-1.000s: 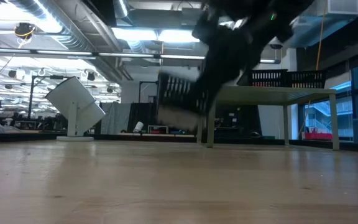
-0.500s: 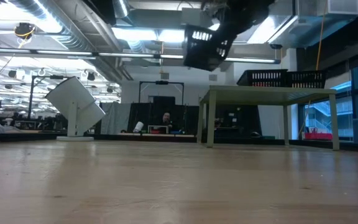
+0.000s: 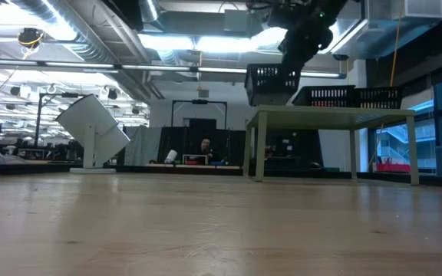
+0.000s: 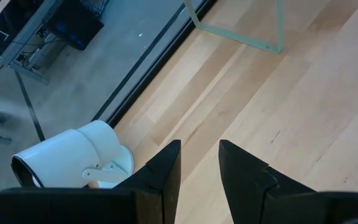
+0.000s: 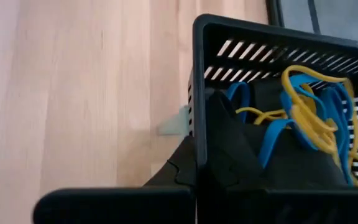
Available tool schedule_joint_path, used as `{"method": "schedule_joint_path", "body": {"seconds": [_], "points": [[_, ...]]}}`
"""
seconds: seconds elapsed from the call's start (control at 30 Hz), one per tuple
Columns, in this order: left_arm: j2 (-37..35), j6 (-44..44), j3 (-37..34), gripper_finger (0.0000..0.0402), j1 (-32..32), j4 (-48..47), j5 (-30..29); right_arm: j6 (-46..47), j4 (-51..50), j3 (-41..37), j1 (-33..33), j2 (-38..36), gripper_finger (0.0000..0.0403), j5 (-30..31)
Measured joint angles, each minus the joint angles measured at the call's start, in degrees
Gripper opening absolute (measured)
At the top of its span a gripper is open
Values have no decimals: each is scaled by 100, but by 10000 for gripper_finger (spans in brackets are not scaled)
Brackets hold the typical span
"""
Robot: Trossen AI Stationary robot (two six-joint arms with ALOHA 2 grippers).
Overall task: Pick & Place Office Desk Supplies
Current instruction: Put the black basket on the shelf
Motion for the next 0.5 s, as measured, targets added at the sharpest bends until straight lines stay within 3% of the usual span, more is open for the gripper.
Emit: {"method": "schedule_joint_path", "body": {"seconds": [0.23, 0.5], "points": [[0, 10, 0, 102, 0, 0, 0, -138, -383, 4, -210, 112, 1, -142], [0, 13, 0, 102, 0, 0, 0, -331, -380, 4, -238, 221, 3, 99]]}}
